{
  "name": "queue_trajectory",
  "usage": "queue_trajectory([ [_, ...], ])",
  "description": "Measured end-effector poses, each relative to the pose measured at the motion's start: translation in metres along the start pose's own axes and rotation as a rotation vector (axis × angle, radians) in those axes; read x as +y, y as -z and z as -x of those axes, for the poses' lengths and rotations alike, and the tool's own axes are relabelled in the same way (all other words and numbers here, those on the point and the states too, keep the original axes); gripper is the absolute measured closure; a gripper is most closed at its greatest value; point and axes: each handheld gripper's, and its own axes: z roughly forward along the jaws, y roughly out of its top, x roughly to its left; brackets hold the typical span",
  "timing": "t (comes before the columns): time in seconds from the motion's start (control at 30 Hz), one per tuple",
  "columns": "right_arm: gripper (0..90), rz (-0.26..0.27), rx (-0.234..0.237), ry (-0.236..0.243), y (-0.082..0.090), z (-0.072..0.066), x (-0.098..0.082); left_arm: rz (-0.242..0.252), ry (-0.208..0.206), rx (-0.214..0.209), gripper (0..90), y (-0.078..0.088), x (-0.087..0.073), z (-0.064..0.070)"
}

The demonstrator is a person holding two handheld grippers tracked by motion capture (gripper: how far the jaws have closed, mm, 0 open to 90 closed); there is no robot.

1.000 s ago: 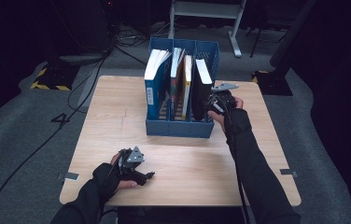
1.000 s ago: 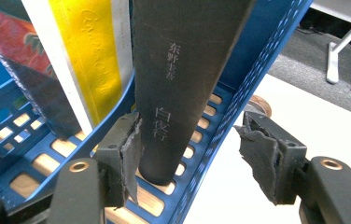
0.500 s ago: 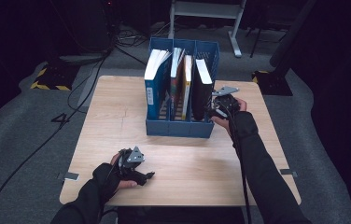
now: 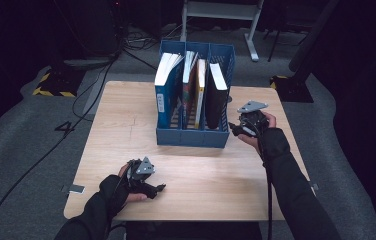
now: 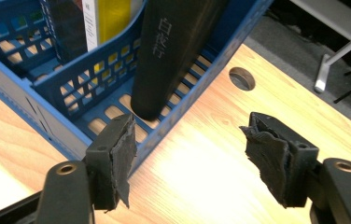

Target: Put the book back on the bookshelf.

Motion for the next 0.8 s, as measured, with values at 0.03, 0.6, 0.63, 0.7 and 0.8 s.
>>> queue_trajectory([
  [0.03, 34.0, 0.001, -0.001, 0.002, 0.001, 0.0, -0.001, 0.0, 0.0, 0.0, 15.2, 0.0, 0.0, 0.0],
  [0.6, 30.9, -0.008, 0.006, 0.031, 0.021, 0.001, -0.032, 0.0, 0.001, 0.0, 15.2, 0.0, 0.0, 0.0],
  [0.63, 30.7, -0.01, 0.009, 0.036, 0.021, 0.0, -0.034, 0.0, 0.0, 0.0, 15.2, 0.0, 0.0, 0.0],
  [0.7, 29.5, -0.019, 0.01, 0.047, 0.023, -0.003, -0.039, 0.0, 0.001, 0.0, 15.2, 0.0, 0.0, 0.0],
  [0.8, 28.4, -0.019, 0.012, 0.046, 0.024, -0.005, -0.042, 0.001, 0.001, 0.0, 15.2, 0.0, 0.0, 0.0],
])
